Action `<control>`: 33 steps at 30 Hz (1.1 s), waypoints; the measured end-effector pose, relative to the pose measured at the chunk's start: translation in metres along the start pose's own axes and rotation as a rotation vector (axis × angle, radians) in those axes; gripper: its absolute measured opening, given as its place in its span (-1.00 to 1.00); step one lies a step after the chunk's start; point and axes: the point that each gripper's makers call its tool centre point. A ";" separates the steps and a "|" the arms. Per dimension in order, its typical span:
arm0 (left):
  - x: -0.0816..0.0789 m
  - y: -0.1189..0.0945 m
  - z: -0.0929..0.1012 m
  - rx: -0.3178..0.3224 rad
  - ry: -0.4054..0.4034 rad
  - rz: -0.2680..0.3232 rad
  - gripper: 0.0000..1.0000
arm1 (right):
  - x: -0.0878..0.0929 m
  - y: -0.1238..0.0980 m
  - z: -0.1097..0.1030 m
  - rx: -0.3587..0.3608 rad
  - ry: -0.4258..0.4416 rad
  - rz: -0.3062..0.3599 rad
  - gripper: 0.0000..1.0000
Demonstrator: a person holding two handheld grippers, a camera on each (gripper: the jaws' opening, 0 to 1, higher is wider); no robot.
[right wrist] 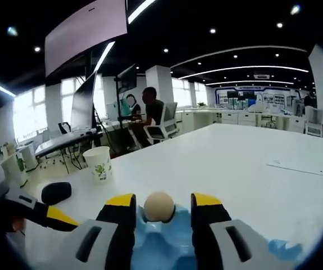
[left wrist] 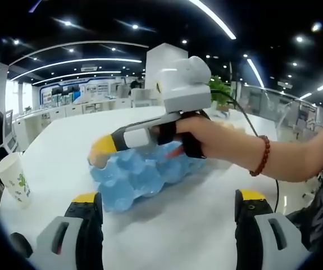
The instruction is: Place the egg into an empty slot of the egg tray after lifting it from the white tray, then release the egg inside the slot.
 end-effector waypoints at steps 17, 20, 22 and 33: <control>-0.003 0.002 0.008 -0.003 -0.009 0.011 1.00 | 0.003 -0.039 0.029 0.093 0.000 0.008 0.11; -0.003 0.003 0.010 0.000 -0.003 0.006 1.00 | 0.001 -0.045 0.033 0.104 0.005 0.014 0.15; -0.003 0.004 0.011 0.002 -0.001 0.006 1.00 | 0.001 -0.049 0.034 0.109 0.000 0.009 0.15; -0.003 0.006 0.016 0.019 0.001 0.013 1.00 | 0.003 -0.075 0.045 0.145 -0.015 -0.004 0.13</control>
Point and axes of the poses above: the point that each gripper's makers call its tool centre point, and the gripper's own axes: y roughly forward along the fingers, z roughly to its right, x roughly out of its underside, and after that the axes turned 9 degrees about -x, right-handed
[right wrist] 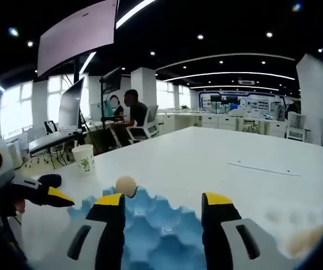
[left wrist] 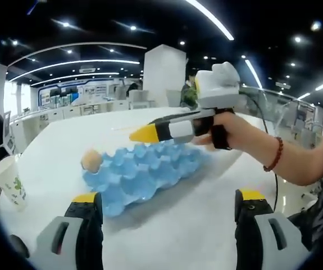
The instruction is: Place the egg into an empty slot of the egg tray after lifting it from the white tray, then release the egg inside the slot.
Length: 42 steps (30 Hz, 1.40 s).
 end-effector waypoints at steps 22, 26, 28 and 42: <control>0.002 0.009 0.007 0.035 0.013 -0.007 1.00 | 0.008 -0.043 0.024 0.078 0.033 0.015 0.13; 0.002 0.009 0.007 0.034 0.014 -0.010 1.00 | 0.009 -0.049 0.028 0.093 0.038 0.020 0.13; 0.002 0.010 0.007 0.033 0.008 -0.008 1.00 | 0.010 -0.052 0.030 0.098 0.038 0.019 0.13; -0.001 0.008 0.008 0.020 0.009 -0.005 1.00 | 0.022 -0.078 0.059 0.160 0.052 0.012 0.12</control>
Point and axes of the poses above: the point that each gripper's makers call its tool centre point, and the gripper's own axes: y roughly forward along the fingers, z roughly to its right, x roughly out of its underside, and after that the axes turned 9 degrees about -x, right-handed
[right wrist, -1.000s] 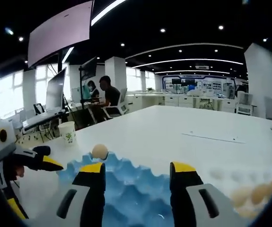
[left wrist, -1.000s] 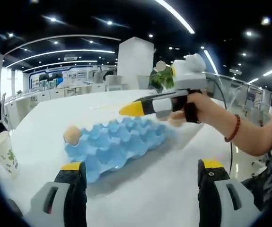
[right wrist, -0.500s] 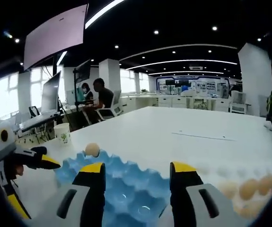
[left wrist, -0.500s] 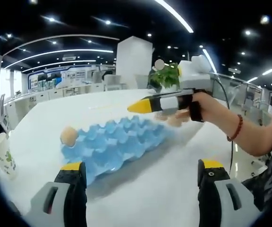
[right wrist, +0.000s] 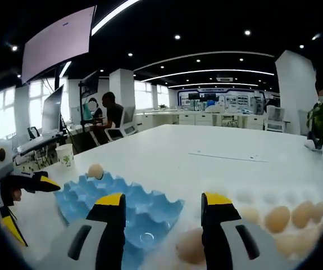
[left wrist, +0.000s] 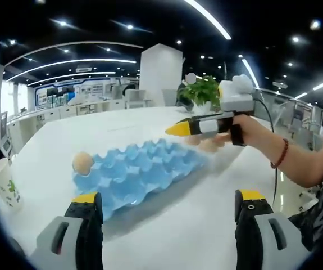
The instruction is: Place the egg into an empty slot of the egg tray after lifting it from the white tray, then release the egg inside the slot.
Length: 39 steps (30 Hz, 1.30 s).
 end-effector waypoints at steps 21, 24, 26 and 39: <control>0.002 0.002 -0.001 -0.002 0.017 -0.013 1.00 | 0.002 -0.025 0.045 0.087 0.057 0.019 0.11; 0.001 0.002 -0.001 -0.002 0.016 -0.013 1.00 | 0.004 -0.028 0.051 0.115 0.047 0.011 0.10; 0.002 0.002 -0.002 -0.003 0.017 -0.013 1.00 | 0.005 -0.029 0.057 0.131 0.052 0.009 0.10; 0.005 0.005 -0.008 -0.010 0.013 -0.024 1.00 | 0.016 -0.028 0.081 0.242 0.120 -0.017 -0.05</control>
Point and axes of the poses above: the point that each gripper's makers call its tool centre point, and the gripper's own axes: y roughly forward along the fingers, z roughly to its right, x roughly out of its underside, and after that the axes turned 9 degrees about -x, right-handed
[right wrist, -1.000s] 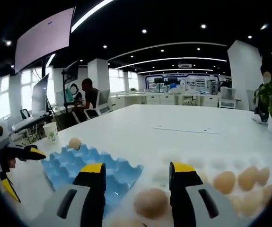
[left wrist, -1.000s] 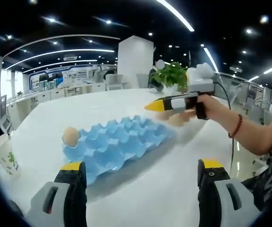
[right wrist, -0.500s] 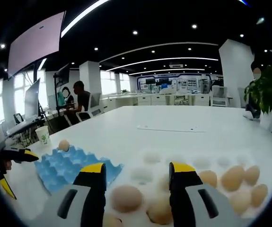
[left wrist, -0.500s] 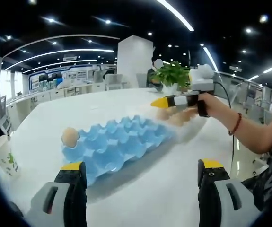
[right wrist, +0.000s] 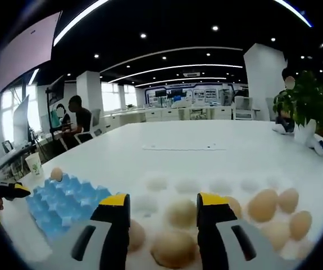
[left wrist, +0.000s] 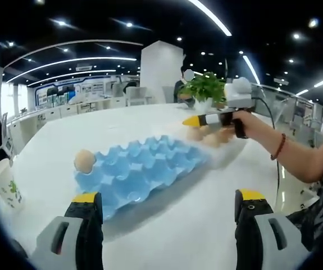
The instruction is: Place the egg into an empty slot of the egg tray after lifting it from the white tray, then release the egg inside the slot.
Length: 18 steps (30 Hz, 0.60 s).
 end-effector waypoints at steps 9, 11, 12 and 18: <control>0.001 -0.001 0.000 0.002 0.010 -0.007 1.00 | 0.005 0.007 0.015 0.097 0.001 -0.036 -0.26; 0.001 -0.001 0.000 0.001 0.012 -0.007 1.00 | 0.009 0.007 0.021 0.135 0.003 -0.063 -0.31; 0.001 -0.001 -0.001 0.000 0.014 -0.008 1.00 | 0.010 0.007 0.021 0.139 0.000 -0.069 -0.34; 0.001 -0.002 -0.001 0.002 0.011 -0.003 1.00 | 0.017 0.009 0.025 0.185 -0.015 -0.115 -0.42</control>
Point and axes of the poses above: the point that each gripper's makers call its tool centre point, and the gripper's own axes: y roughly forward along the fingers, z roughly to its right, x roughly out of its underside, and after that the axes turned 9 degrees about -x, right-handed
